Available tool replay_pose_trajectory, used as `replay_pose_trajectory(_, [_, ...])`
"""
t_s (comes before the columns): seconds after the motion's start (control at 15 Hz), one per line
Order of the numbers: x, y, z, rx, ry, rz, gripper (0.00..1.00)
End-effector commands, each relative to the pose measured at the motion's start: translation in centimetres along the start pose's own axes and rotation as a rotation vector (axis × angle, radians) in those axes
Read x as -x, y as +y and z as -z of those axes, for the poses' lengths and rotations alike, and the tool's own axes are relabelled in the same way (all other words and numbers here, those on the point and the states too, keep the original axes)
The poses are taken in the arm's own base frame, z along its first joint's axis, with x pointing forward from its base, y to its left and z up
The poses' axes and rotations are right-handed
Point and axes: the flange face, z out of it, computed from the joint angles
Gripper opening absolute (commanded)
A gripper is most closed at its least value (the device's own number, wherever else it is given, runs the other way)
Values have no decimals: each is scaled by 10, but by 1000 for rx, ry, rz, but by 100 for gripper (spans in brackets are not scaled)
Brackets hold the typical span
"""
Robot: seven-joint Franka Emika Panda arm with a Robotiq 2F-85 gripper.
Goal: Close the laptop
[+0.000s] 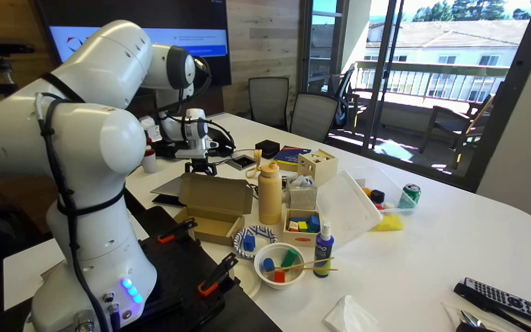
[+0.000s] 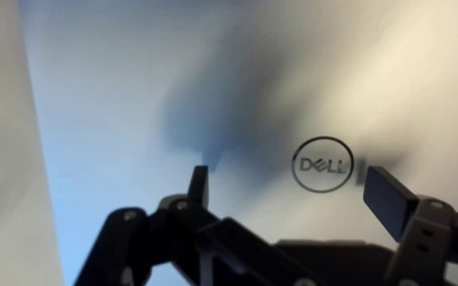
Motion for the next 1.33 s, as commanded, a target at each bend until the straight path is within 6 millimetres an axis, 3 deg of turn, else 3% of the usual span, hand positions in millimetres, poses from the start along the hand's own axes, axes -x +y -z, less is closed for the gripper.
replay_pose_trajectory(0.0, [27,20,54,-33,16,-38,100])
replay_pose_trajectory(0.4, [66,41,130,-68,80,-85,100])
replay_pose_trajectory(0.67, [94,47,164,-60,114,-89,100])
replay_pose_trajectory(1.0, [115,46,180,-69,123,-68,100])
replay_pose_trajectory(1.27, [121,43,179,-77,120,-55,100])
